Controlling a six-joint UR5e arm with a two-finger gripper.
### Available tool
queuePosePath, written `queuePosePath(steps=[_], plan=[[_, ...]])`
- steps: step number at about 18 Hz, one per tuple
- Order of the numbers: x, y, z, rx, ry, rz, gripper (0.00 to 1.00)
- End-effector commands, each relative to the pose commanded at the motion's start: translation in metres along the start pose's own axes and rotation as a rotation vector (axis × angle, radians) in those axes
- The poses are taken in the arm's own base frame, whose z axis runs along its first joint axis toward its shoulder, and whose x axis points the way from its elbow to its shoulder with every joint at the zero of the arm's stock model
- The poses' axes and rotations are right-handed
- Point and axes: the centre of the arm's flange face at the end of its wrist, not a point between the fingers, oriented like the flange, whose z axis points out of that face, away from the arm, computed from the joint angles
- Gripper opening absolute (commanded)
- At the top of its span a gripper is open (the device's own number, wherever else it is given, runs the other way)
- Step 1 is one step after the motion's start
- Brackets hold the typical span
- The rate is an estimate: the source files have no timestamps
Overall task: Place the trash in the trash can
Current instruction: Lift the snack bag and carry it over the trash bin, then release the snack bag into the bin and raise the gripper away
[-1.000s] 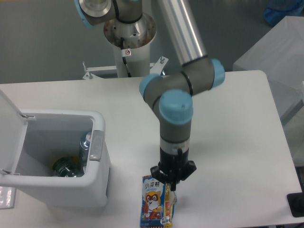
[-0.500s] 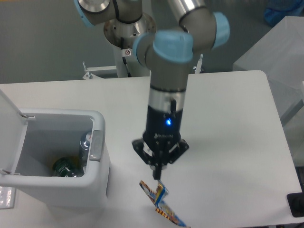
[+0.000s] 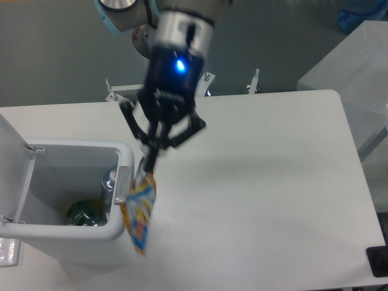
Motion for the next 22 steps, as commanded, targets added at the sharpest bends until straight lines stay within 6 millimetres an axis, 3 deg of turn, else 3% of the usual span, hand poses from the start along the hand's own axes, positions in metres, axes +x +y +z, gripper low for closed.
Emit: queuePosePath(steps=[4, 8, 11, 13, 16, 17, 20, 22], plan=[[0.046, -0.002, 0.001, 0.001, 0.065, 0.048, 0.00], [0.066, 0.006, 0.006, -0.012, 0.095, 0.071, 0.00], [0.094, 0.013, 0.007, -0.024, 0.133, 0.088, 0.00], [0.098, 0.016, 0.008, -0.029, 0.140, 0.082, 0.02], [0.093, 0.022, 0.017, -0.047, 0.141, 0.075, 0.34], [0.090, 0.026, 0.021, -0.055, 0.142, 0.076, 0.61], [0.081, 0.032, 0.032, -0.073, 0.138, 0.071, 1.00], [0.057, 0.041, 0.038, -0.091, 0.113, 0.037, 1.00]])
